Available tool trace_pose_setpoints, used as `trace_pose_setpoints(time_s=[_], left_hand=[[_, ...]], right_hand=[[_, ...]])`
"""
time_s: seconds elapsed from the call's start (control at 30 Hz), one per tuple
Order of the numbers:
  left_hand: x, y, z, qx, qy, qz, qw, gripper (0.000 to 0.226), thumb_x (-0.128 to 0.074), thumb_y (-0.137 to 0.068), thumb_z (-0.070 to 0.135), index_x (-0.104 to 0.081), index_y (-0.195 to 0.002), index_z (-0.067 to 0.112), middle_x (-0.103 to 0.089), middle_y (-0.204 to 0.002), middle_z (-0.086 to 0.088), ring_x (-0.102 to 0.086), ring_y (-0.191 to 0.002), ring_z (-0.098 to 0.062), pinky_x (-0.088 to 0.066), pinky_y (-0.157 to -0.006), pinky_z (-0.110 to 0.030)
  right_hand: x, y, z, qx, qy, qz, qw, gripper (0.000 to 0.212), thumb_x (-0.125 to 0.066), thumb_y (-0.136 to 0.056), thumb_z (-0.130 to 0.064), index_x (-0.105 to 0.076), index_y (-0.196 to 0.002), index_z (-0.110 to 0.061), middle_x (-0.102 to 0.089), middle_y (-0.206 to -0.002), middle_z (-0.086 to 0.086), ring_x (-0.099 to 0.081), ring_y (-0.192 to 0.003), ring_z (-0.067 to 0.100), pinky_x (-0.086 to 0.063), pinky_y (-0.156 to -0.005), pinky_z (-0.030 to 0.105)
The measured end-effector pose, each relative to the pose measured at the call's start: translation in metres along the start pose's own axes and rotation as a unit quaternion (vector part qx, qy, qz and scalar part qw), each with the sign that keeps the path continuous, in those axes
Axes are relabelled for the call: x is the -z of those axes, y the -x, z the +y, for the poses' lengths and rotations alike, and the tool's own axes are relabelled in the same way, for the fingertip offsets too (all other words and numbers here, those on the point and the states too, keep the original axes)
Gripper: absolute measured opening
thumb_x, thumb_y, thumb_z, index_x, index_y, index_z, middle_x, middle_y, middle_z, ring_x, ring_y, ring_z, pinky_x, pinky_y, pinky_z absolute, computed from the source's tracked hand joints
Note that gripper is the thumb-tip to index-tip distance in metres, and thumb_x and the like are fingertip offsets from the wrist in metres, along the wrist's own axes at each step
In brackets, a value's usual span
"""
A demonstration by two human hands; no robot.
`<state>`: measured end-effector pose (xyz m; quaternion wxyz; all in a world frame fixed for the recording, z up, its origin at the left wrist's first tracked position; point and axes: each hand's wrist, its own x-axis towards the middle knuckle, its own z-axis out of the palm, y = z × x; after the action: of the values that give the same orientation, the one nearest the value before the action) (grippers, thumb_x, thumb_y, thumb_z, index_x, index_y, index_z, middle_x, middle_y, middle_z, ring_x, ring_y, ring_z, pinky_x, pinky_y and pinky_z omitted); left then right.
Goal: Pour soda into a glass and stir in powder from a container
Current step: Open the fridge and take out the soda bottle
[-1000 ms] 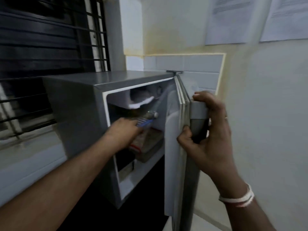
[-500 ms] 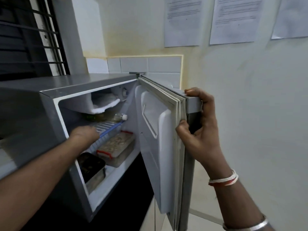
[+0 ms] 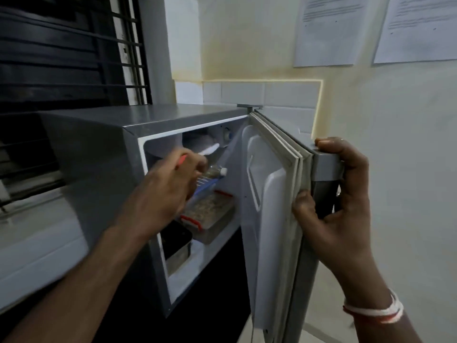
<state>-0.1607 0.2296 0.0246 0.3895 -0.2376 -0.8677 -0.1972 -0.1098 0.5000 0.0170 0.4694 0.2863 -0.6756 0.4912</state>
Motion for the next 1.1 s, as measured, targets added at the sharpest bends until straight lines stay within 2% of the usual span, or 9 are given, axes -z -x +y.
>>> trace_pose_setpoints(time_s=[0.1, 0.17, 0.3, 0.37, 0.43, 0.77, 0.93, 1.0, 1.1], left_hand=[[0.025, 0.048, 0.007, 0.004, 0.044, 0.104, 0.994, 0.022, -0.057, -0.098, 0.014, -0.044, -0.110, 0.026, -0.059, -0.107, 0.003, -0.063, -0.090, -0.011, -0.050, -0.076, -0.022], [0.035, 0.082, 0.019, 0.023, 0.092, 0.137, 0.986, 0.028, -0.058, -0.097, 0.025, -0.040, -0.110, 0.041, -0.060, -0.110, 0.009, -0.065, -0.102, -0.001, -0.051, -0.085, -0.018], [0.045, 0.140, 0.030, 0.117, 0.167, 0.154, 0.967, 0.031, -0.060, -0.094, 0.031, -0.040, -0.107, 0.051, -0.066, -0.110, 0.009, -0.074, -0.102, -0.020, -0.058, -0.084, -0.053], [0.052, 0.166, 0.026, 0.184, 0.166, 0.159, 0.956, 0.024, -0.065, -0.092, 0.043, -0.044, -0.102, 0.048, -0.069, -0.109, 0.007, -0.076, -0.099, -0.017, -0.059, -0.085, -0.049], [0.060, 0.193, 0.019, 0.241, 0.141, 0.164, 0.946, 0.024, -0.066, -0.089, 0.055, -0.046, -0.100, 0.047, -0.071, -0.108, 0.006, -0.077, -0.098, -0.016, -0.059, -0.082, -0.044], [0.111, 0.285, 0.002, 0.341, 0.028, 0.225, 0.912, 0.027, -0.064, -0.088, 0.038, -0.044, -0.103, 0.049, -0.071, -0.110, 0.011, -0.074, -0.099, -0.007, -0.053, -0.088, -0.013], [0.122, 0.320, -0.005, 0.384, 0.001, 0.214, 0.898, 0.036, -0.069, -0.096, 0.030, -0.041, -0.106, 0.051, -0.071, -0.110, 0.010, -0.074, -0.103, -0.012, -0.052, -0.088, -0.016], [0.126, 0.328, -0.006, 0.405, 0.010, 0.219, 0.888, 0.038, -0.070, -0.095, 0.032, -0.042, -0.105, 0.054, -0.072, -0.109, 0.011, -0.074, -0.103, -0.011, -0.052, -0.087, -0.015], [0.132, 0.340, -0.012, 0.430, -0.004, 0.223, 0.875, 0.055, -0.074, -0.089, 0.017, -0.040, -0.103, 0.058, -0.071, -0.109, 0.017, -0.074, -0.102, -0.005, -0.052, -0.083, -0.009]], right_hand=[[-0.030, 0.002, -0.004, 0.021, 0.012, -0.016, 1.000, 0.061, -0.061, -0.078, -0.010, -0.044, -0.136, -0.015, -0.049, -0.138, -0.002, -0.053, -0.128, 0.021, -0.050, -0.096, 0.052], [-0.053, 0.004, -0.008, 0.037, 0.046, -0.035, 0.998, 0.064, -0.066, -0.078, -0.012, -0.045, -0.138, -0.018, -0.050, -0.141, 0.001, -0.052, -0.131, 0.027, -0.048, -0.100, 0.053], [-0.113, 0.008, -0.020, 0.029, 0.135, -0.074, 0.988, 0.070, -0.070, -0.082, -0.028, -0.043, -0.146, -0.026, -0.044, -0.152, -0.004, -0.041, -0.143, 0.025, -0.038, -0.112, 0.027], [-0.143, 0.008, -0.025, 0.032, 0.161, -0.066, 0.984, 0.070, -0.069, -0.083, -0.032, -0.042, -0.148, -0.031, -0.040, -0.154, -0.008, -0.035, -0.144, 0.020, -0.038, -0.108, 0.025], [-0.170, 0.007, -0.027, 0.046, 0.168, -0.051, 0.983, 0.069, -0.069, -0.083, -0.030, -0.046, -0.148, -0.028, -0.043, -0.154, -0.005, -0.033, -0.143, 0.020, -0.044, -0.112, 0.038], [-0.227, 0.012, -0.025, 0.035, 0.173, -0.044, 0.983, 0.065, -0.060, -0.094, -0.026, -0.037, -0.155, -0.026, -0.036, -0.162, 0.000, -0.028, -0.149, 0.032, -0.029, -0.120, 0.052], [-0.225, 0.034, -0.050, 0.011, 0.159, -0.093, 0.983, 0.072, -0.060, -0.096, -0.033, -0.028, -0.160, -0.026, -0.017, -0.169, 0.009, -0.010, -0.156, 0.038, -0.007, -0.124, 0.059], [-0.234, 0.066, -0.071, 0.050, 0.121, -0.121, 0.984, 0.062, -0.061, -0.096, -0.036, -0.042, -0.154, -0.022, -0.030, -0.164, 0.013, -0.020, -0.153, 0.040, -0.013, -0.124, 0.058], [-0.262, 0.133, -0.107, 0.070, -0.030, -0.320, 0.944, 0.045, -0.064, -0.095, -0.044, -0.061, -0.134, -0.023, -0.063, -0.130, 0.001, -0.055, -0.128, 0.027, -0.042, -0.109, 0.046]])
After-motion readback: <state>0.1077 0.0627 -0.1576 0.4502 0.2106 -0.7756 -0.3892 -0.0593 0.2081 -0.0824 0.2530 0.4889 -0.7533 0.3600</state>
